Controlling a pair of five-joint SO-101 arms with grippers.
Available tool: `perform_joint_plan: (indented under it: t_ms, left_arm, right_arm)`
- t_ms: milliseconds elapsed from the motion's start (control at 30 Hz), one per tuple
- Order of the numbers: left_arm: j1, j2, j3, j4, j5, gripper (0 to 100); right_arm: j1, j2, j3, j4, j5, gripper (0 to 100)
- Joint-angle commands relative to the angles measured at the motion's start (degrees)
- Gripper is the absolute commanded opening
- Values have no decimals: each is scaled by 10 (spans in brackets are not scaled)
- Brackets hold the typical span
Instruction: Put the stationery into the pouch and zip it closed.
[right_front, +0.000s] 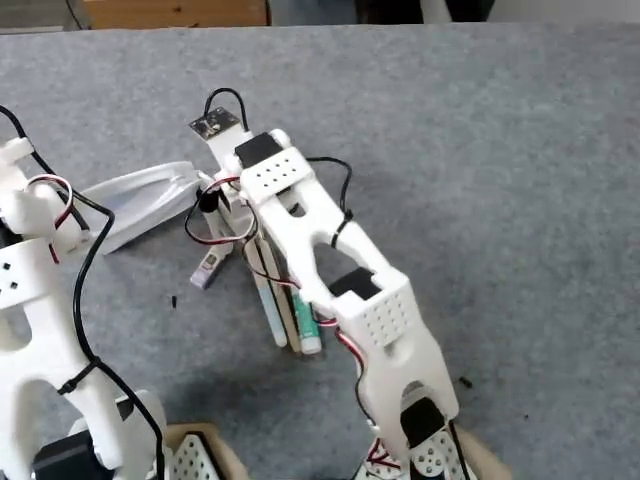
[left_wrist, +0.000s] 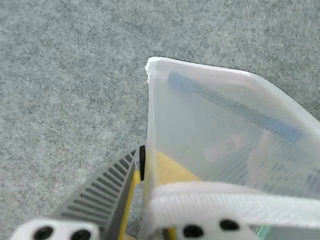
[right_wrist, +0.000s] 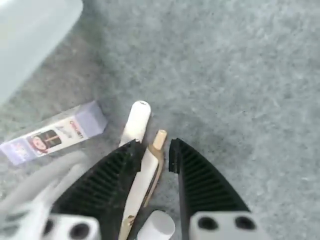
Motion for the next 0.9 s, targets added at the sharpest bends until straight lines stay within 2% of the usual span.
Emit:
perform_joint_plan:
  t_ms: [0, 367, 500, 733, 867]
  left_arm:
    - [-11, -2, -1, -10, 4, 29]
    - [-11, -2, -1, -10, 4, 29]
    - [-11, -2, -1, -10, 4, 29]
    - [-11, -2, -1, -10, 4, 29]
    - [-11, -2, -1, -8, 3, 29]
  right_arm:
    - [-4, 11, -9, 5, -5, 103]
    - [-4, 39, -8, 16, -5, 97]
    - [-4, 39, -8, 14, -3, 10]
    - [-2, 35, -14, 17, 1, 12]
    - [22, 14, -33, 18, 1, 12]
